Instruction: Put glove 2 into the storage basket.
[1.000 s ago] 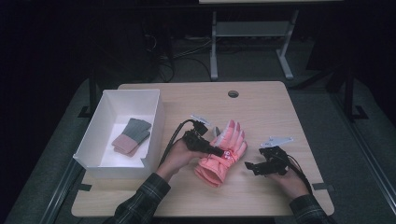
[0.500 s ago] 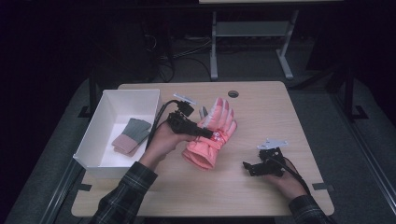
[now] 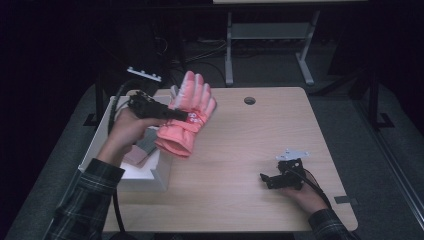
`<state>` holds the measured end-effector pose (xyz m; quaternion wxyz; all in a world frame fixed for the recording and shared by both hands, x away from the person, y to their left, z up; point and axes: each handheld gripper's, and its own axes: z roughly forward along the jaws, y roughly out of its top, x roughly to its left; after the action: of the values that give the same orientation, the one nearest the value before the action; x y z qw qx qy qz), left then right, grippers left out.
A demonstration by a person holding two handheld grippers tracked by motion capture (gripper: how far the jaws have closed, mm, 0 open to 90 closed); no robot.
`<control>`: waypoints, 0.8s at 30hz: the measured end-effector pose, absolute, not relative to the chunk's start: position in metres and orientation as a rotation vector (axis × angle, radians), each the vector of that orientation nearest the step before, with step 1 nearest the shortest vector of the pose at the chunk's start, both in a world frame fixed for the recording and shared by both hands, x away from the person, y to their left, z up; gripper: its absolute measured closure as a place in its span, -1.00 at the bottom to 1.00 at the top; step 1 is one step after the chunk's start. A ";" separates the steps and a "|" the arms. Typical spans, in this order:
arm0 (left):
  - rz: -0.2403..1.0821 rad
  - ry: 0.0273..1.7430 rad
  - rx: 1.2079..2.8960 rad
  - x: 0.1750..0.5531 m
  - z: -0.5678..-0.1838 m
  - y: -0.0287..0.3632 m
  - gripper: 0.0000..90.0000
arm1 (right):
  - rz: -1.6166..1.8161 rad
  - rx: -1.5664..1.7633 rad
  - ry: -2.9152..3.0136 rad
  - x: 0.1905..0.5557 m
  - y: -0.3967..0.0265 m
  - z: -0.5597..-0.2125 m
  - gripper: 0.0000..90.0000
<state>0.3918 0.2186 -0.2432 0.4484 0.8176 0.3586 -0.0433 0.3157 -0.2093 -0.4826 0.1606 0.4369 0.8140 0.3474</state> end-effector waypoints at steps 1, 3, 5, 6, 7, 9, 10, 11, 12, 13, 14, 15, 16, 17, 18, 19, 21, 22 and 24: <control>-0.094 0.899 2.017 0.391 -0.238 0.229 0.40 | 0.992 1.249 2.325 0.316 -0.209 -0.483 -0.93; -0.065 0.925 1.995 0.390 -0.232 0.246 0.40 | 0.992 1.249 2.325 0.316 -0.209 -0.483 -0.93; -0.045 0.955 1.984 0.390 -0.229 0.261 0.40 | 0.992 1.250 2.324 0.316 -0.209 -0.483 -0.93; -0.032 0.968 1.981 0.390 -0.228 0.267 0.40 | 0.991 1.249 2.324 0.316 -0.209 -0.483 -0.93; -0.021 0.989 1.980 0.390 -0.228 0.277 0.40 | 0.991 1.249 2.324 0.316 -0.209 -0.483 -0.93; -0.009 1.030 1.961 0.391 -0.232 0.292 0.40 | 0.991 1.249 2.324 0.316 -0.209 -0.483 -0.93; -0.004 1.043 1.962 0.391 -0.234 0.298 0.40 | 0.991 1.249 2.324 0.316 -0.209 -0.483 -0.93; 0.002 1.069 1.958 0.393 -0.238 0.306 0.40 | 0.991 1.249 2.324 0.316 -0.209 -0.483 -0.93; 0.004 1.089 1.955 0.394 -0.242 0.312 0.40 | 0.991 1.249 2.324 0.316 -0.209 -0.483 -0.93; 0.008 1.108 1.954 0.395 -0.246 0.318 0.40 | 0.991 1.249 2.324 0.316 -0.209 -0.483 -0.93; 0.009 1.123 1.955 0.397 -0.251 0.323 0.39 | 0.991 1.249 2.324 0.316 -0.209 -0.483 -0.93; 0.009 1.137 1.949 0.399 -0.256 0.327 0.39 | 0.993 1.249 2.324 0.316 -0.209 -0.483 -0.93; 0.005 1.148 1.951 0.400 -0.260 0.329 0.39 | 0.991 1.249 2.325 0.316 -0.209 -0.483 -0.93; 0.004 1.159 1.954 0.402 -0.267 0.333 0.39 | 0.990 1.249 2.326 0.316 -0.209 -0.483 -0.93; 0.000 1.174 1.952 0.403 -0.272 0.334 0.39 | 0.990 1.249 2.325 0.316 -0.209 -0.483 -0.94; -0.003 1.189 1.958 0.405 -0.279 0.335 0.39 | 0.990 1.249 2.325 0.316 -0.209 -0.483 -0.94; 0.003 1.213 1.967 0.408 -0.288 0.336 0.39 | 0.989 1.249 2.325 0.316 -0.209 -0.483 -0.94; 0.002 1.222 1.975 0.410 -0.294 0.336 0.39 | 0.989 1.250 2.325 0.316 -0.209 -0.483 -0.94; -0.017 1.245 1.976 0.414 -0.306 0.337 0.39 | 0.989 1.249 2.325 0.316 -0.209 -0.483 -0.94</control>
<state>0.4135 0.3367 -0.3058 0.3922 0.7782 0.4904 -0.0066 0.3158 -0.2094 -0.4825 0.1608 0.4375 0.8142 0.3462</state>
